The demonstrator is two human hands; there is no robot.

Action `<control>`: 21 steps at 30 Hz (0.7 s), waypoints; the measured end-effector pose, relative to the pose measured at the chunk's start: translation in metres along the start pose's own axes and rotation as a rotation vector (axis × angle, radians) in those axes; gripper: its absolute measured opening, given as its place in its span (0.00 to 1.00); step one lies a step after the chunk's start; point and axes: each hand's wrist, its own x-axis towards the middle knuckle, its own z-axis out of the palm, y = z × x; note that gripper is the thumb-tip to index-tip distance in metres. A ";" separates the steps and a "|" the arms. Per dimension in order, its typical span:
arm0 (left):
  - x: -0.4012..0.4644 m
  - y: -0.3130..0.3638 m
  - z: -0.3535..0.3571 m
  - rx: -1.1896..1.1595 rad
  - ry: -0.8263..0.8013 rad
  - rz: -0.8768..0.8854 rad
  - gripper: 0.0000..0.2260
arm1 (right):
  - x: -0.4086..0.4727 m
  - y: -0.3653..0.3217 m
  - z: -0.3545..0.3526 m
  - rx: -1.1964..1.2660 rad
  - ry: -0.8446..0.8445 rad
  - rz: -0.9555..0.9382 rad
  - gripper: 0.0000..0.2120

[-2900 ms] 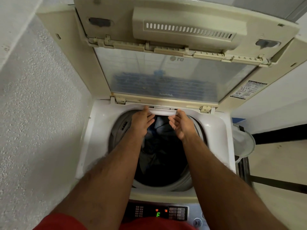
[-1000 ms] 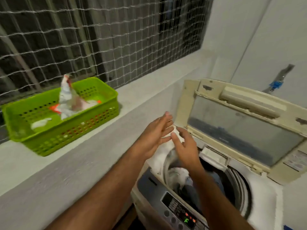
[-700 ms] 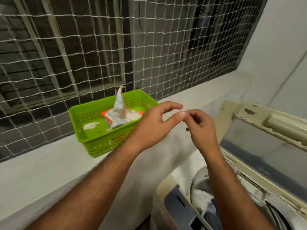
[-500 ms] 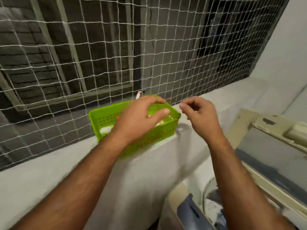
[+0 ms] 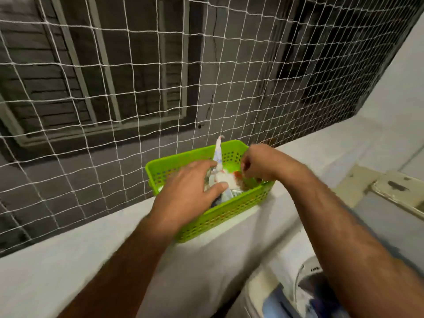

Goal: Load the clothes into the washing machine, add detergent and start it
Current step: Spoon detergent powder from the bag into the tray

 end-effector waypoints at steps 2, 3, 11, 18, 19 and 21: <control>0.001 -0.002 0.003 0.017 -0.004 0.018 0.24 | 0.009 -0.005 0.005 -0.079 -0.065 0.013 0.06; 0.002 -0.003 0.004 0.010 -0.006 0.019 0.24 | 0.013 -0.006 0.008 -0.113 -0.086 0.010 0.07; 0.002 -0.007 0.003 -0.059 -0.007 -0.009 0.24 | 0.037 -0.011 0.027 -0.259 -0.255 0.033 0.13; 0.003 -0.009 0.003 -0.070 0.000 -0.011 0.23 | 0.039 -0.008 0.024 -0.322 -0.356 0.030 0.14; 0.002 -0.009 0.003 -0.071 0.001 -0.012 0.23 | 0.038 -0.008 0.025 -0.335 -0.366 0.029 0.15; 0.003 -0.009 0.003 -0.070 0.004 -0.013 0.23 | 0.038 -0.008 0.025 -0.338 -0.366 0.032 0.15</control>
